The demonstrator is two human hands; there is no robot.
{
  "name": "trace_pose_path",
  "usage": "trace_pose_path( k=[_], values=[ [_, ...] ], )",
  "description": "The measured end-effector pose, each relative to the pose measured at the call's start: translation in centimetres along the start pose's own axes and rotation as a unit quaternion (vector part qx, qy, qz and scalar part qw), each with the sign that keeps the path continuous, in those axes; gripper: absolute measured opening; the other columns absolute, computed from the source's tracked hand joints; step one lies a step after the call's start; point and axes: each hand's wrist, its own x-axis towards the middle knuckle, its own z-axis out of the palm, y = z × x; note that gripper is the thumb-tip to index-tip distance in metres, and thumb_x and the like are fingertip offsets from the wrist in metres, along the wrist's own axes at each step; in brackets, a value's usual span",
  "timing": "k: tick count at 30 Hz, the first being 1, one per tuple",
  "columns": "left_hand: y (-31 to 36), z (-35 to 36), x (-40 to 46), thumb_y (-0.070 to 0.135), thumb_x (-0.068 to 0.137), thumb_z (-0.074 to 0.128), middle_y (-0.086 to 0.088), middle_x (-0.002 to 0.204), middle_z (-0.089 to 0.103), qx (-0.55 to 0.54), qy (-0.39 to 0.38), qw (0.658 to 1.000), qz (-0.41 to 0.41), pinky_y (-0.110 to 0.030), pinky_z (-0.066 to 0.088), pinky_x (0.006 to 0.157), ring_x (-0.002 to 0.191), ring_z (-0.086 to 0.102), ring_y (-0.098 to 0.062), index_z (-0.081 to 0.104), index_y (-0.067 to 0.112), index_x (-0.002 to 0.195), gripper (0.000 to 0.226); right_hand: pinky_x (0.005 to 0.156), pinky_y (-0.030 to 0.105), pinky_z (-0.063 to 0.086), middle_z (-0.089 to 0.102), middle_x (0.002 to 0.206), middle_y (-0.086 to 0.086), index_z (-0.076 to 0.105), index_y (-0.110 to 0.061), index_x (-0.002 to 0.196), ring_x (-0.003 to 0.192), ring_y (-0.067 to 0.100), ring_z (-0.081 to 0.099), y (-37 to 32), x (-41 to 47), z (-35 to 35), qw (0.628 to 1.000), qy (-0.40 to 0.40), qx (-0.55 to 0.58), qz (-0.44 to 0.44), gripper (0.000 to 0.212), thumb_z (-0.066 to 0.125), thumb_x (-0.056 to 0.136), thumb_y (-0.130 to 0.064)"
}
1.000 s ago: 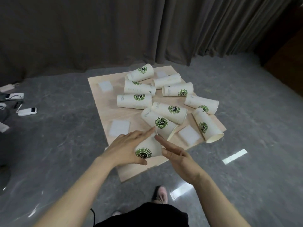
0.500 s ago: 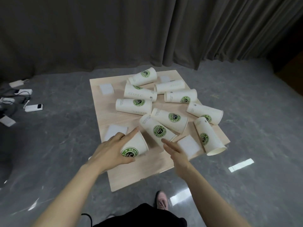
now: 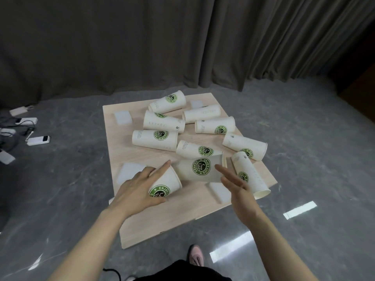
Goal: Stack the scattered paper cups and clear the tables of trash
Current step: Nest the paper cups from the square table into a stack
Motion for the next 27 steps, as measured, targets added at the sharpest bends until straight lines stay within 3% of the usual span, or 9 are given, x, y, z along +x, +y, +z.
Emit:
trace_pose_path(
  k=[6, 12, 16, 19, 21, 24, 27],
  values=[
    [1.5, 0.2, 1.0, 0.061, 0.08, 0.061, 0.015, 0.137, 0.032, 0.015, -0.017, 1.0, 0.019, -0.031, 0.044, 0.089, 0.121, 0.039, -0.011, -0.027, 0.06, 0.133, 0.102, 0.114, 0.036, 0.025, 0.062, 0.13, 0.0, 0.069, -0.02, 0.117, 0.133, 0.015, 0.045, -2.1, -0.1, -2.6, 0.998, -0.003, 0.054, -0.021, 0.039, 0.059, 0.08, -0.021],
    [4.1, 1.2, 1.9, 0.06, 0.078, 0.062, 0.017, 0.137, 0.032, -0.03, -0.033, 0.996, 0.074, -0.028, 0.042, 0.087, 0.122, 0.04, -0.009, -0.019, 0.063, 0.136, 0.1, 0.108, 0.028, 0.028, 0.065, 0.124, -0.005, 0.076, -0.02, 0.104, 0.126, 0.003, 0.049, -2.5, -1.1, -1.5, 0.998, -0.032, 0.062, 0.007, 0.036, 0.052, 0.078, -0.012],
    [6.0, 2.1, 2.7, 0.06, 0.075, 0.063, 0.017, 0.133, 0.033, -0.023, -0.026, 0.995, 0.099, -0.027, 0.042, 0.088, 0.121, 0.041, -0.009, -0.019, 0.059, 0.139, 0.103, 0.1, 0.022, 0.031, 0.063, 0.128, -0.004, 0.069, -0.008, 0.115, 0.128, 0.003, 0.047, -1.7, -2.1, 0.1, 0.996, -0.054, 0.063, 0.034, 0.042, 0.053, 0.076, -0.014],
    [7.5, 2.6, 3.7, 0.062, 0.072, 0.063, 0.016, 0.133, 0.033, -0.02, -0.025, 0.994, 0.106, -0.028, 0.042, 0.087, 0.119, 0.042, -0.011, -0.023, 0.059, 0.137, 0.108, 0.107, 0.027, 0.028, 0.063, 0.128, 0.002, 0.065, -0.005, 0.119, 0.131, 0.011, 0.046, -1.1, -2.8, 0.8, 0.994, -0.06, 0.083, 0.049, 0.042, 0.053, 0.079, -0.01],
    [8.4, 2.9, 4.4, 0.065, 0.07, 0.064, 0.015, 0.129, 0.035, -0.023, -0.028, 0.994, 0.107, -0.026, 0.04, 0.082, 0.115, 0.044, -0.01, -0.026, 0.061, 0.134, 0.11, 0.11, 0.031, 0.027, 0.063, 0.128, 0.003, 0.066, -0.007, 0.118, 0.132, 0.015, 0.046, -1.0, -3.1, 0.7, 0.992, -0.058, 0.097, 0.062, 0.039, 0.052, 0.083, -0.007],
    [9.2, 3.5, 5.5, 0.064, 0.07, 0.065, 0.014, 0.125, 0.036, -0.028, -0.029, 0.994, 0.106, -0.023, 0.036, 0.077, 0.113, 0.045, -0.009, -0.025, 0.065, 0.131, 0.108, 0.103, 0.027, 0.033, 0.062, 0.13, -0.005, 0.066, -0.017, 0.12, 0.128, 0.007, 0.049, -0.9, -3.4, -0.6, 0.993, -0.045, 0.101, 0.051, 0.038, 0.056, 0.084, -0.011],
    [9.3, 3.8, 6.0, 0.066, 0.07, 0.063, 0.015, 0.125, 0.035, -0.034, -0.005, 0.994, 0.101, -0.023, 0.038, 0.077, 0.117, 0.044, -0.008, -0.023, 0.067, 0.129, 0.105, 0.099, 0.027, 0.036, 0.061, 0.128, -0.015, 0.068, -0.032, 0.115, 0.124, 0.005, 0.05, 0.1, -3.4, -2.8, 0.992, 0.094, 0.058, 0.053, 0.033, 0.06, 0.087, -0.017]
  ],
)
